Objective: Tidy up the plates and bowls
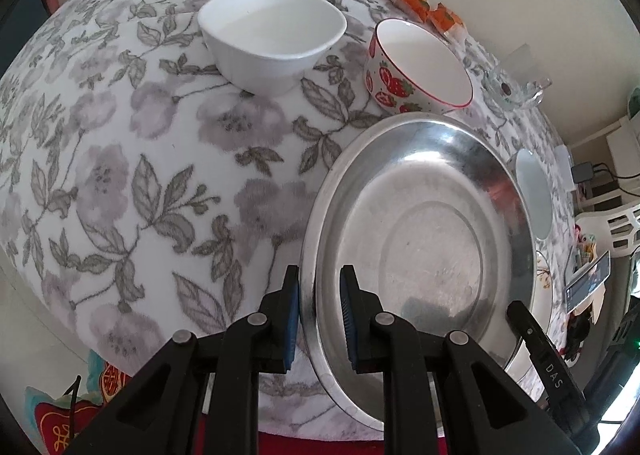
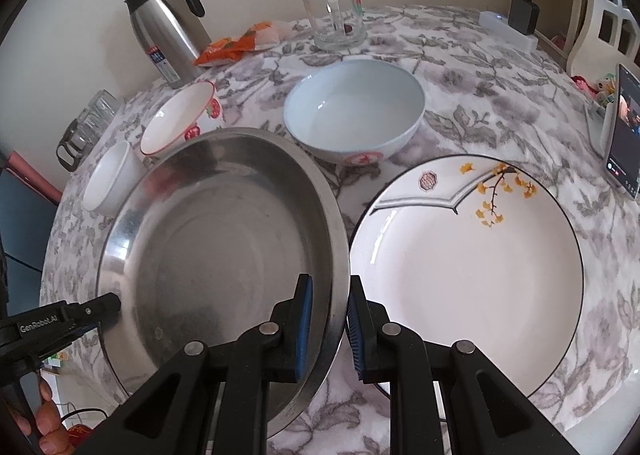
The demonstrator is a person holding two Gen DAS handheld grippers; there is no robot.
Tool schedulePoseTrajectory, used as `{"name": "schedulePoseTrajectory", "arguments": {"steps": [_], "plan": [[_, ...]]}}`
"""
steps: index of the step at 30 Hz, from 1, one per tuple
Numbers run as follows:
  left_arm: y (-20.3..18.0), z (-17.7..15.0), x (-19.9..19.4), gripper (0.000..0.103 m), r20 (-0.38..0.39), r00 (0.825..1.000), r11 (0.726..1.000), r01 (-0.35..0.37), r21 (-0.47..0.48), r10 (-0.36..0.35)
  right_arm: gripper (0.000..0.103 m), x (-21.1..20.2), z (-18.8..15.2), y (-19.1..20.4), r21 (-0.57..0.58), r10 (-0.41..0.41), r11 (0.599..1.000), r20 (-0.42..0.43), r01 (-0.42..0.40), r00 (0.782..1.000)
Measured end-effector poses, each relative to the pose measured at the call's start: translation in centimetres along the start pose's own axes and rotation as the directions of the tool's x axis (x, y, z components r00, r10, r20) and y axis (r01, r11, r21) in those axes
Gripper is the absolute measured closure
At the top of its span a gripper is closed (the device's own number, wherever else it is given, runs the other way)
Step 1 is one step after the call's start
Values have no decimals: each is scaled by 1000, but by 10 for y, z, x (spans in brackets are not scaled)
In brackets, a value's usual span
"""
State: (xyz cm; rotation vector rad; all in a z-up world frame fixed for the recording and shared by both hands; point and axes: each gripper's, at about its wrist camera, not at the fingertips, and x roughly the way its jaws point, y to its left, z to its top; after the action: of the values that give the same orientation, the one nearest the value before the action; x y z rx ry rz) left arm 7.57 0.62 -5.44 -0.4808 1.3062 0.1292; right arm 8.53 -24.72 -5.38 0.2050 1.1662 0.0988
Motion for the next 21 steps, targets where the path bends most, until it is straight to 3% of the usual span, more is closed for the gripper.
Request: {"name": "schedulePoseTrajectory", "arguments": {"steps": [4,21], "plan": [[1,0,3,78,-16,1000,1000,13,-2,-13,83,2,-1,0,-4,-10,1000,-13,10,1000],[-1,0,4,76,-18,1000,1000,16,-4,-16,83,3,-1,1,-15,-21,1000,-22,20,1000]]}}
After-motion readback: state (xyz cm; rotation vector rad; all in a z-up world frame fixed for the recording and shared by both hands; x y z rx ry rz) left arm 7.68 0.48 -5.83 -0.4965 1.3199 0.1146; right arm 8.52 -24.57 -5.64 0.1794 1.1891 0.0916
